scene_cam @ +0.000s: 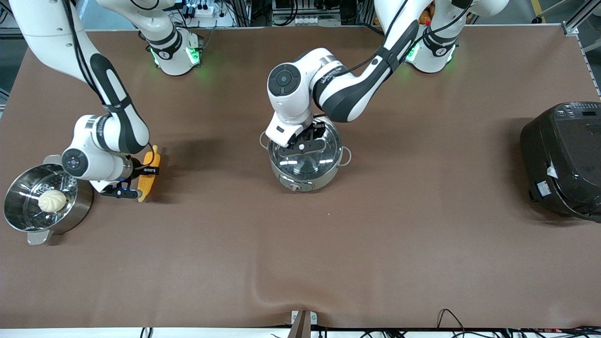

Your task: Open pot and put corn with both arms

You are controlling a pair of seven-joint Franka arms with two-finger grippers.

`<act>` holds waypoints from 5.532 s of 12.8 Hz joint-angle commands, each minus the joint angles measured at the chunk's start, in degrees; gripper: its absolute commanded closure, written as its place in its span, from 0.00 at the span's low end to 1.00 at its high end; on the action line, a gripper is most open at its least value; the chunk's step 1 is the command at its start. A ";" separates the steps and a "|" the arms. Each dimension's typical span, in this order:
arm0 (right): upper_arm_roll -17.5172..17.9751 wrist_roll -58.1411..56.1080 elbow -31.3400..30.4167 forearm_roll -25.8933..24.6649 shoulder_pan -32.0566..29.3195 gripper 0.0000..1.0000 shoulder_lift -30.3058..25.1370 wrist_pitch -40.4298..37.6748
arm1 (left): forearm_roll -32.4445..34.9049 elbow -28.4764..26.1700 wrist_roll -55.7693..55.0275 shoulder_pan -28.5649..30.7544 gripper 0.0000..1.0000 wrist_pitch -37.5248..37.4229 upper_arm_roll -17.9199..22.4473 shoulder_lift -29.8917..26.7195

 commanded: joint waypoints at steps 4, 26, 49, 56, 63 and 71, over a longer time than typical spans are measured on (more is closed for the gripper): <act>0.08 -0.41 5.60 0.92 1.50 0.94 -7.04 -12.74 | -0.76 -0.79 11.76 8.78 1.00 -10.69 0.01 -16.68; 0.17 63.92 35.33 5.49 48.17 0.00 8.95 -6.18 | -0.49 -48.70 46.17 43.79 1.00 32.63 0.19 -21.89; -1.85 3.46 35.31 -4.18 8.54 0.00 -21.99 -47.56 | 0.04 -10.55 47.31 43.61 0.00 -4.71 -0.34 -24.16; -2.20 3.19 40.16 0.31 5.29 0.00 -21.55 -48.46 | -4.27 -8.62 47.04 43.61 0.00 -9.55 0.37 -29.97; -2.12 3.37 40.16 0.57 4.49 0.00 -21.11 -48.46 | -5.50 -5.10 46.60 34.59 0.00 -19.04 8.33 -31.56; -1.94 2.93 40.07 0.66 4.93 0.00 -21.11 -48.63 | -7.70 -7.47 47.04 34.03 0.00 -20.90 10.38 -34.55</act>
